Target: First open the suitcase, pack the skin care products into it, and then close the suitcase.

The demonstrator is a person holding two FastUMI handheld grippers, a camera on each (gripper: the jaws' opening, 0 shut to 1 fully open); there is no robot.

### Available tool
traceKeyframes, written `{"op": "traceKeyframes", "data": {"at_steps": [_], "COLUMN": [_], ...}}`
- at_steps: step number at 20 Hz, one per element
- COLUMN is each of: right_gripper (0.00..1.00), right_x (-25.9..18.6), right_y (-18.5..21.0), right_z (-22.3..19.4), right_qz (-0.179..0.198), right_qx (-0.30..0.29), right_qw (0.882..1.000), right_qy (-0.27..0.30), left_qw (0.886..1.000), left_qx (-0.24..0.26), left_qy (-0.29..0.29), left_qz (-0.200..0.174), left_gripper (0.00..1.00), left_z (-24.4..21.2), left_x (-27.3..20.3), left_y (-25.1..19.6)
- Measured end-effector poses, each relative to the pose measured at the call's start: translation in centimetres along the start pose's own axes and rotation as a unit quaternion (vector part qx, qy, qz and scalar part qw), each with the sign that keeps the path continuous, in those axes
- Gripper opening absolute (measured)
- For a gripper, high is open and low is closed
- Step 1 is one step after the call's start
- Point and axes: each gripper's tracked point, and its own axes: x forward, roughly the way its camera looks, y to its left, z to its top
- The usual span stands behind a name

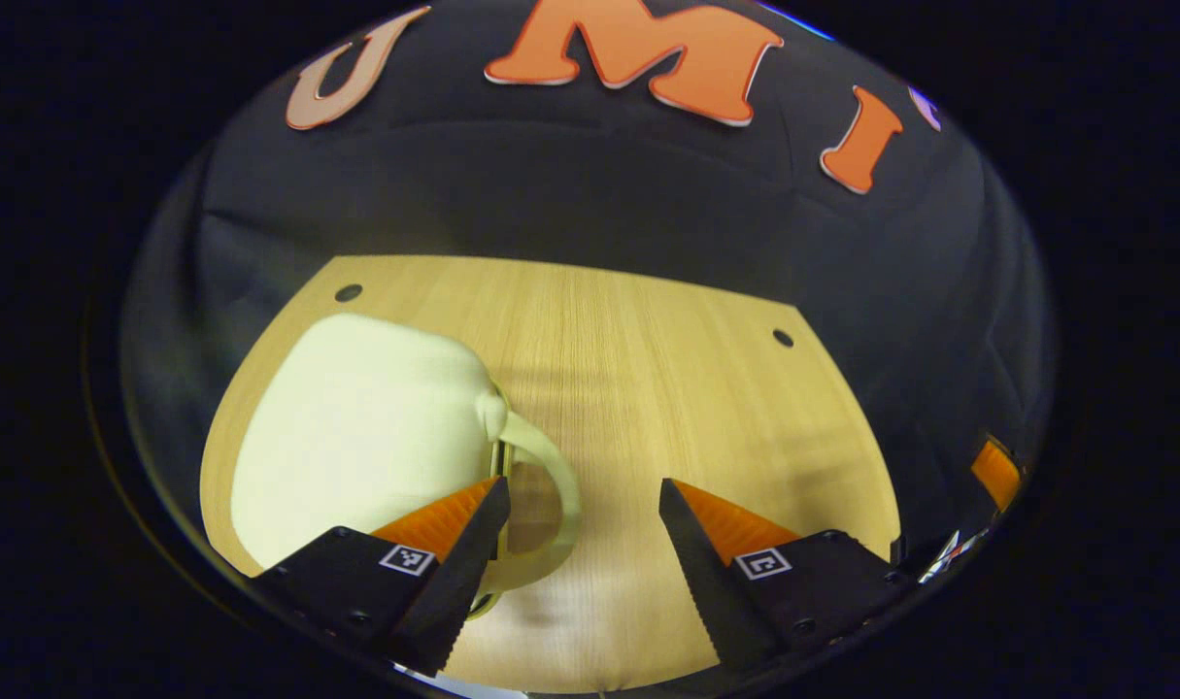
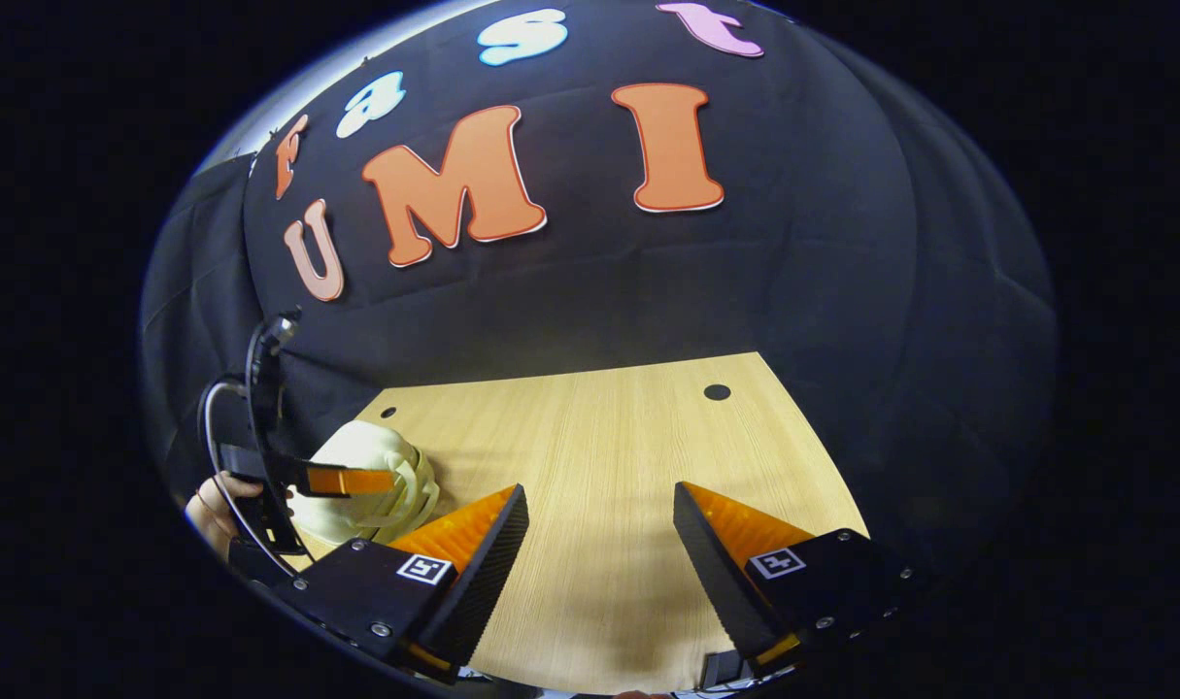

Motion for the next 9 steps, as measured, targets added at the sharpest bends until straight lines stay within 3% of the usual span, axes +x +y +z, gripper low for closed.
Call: {"op": "traceKeyframes", "data": {"at_steps": [4, 6, 9], "right_gripper": [0.96, 0.96, 0.95], "right_x": [-0.2, -0.7, -1.8], "right_y": [0.3, 0.7, 1.4], "right_z": [2.8, 4.3, 6.1], "right_qz": [0.011, 0.017, 0.016], "right_qx": [-0.038, -0.056, -0.069], "right_qw": [0.998, 0.995, 0.988], "right_qy": [-0.049, -0.084, -0.137], "left_qw": [0.985, 0.976, 0.953], "left_qx": [-0.011, 0.006, 0.046], "left_qy": [-0.171, -0.218, -0.296], "left_qz": [-0.009, 0.006, 0.050], "left_gripper": [0.96, 0.96, 0.97], "left_z": [8.4, 8.3, 12.1], "left_x": [-6.3, -6.0, -10.9], "left_y": [-3.1, -1.9, -1.6]}}
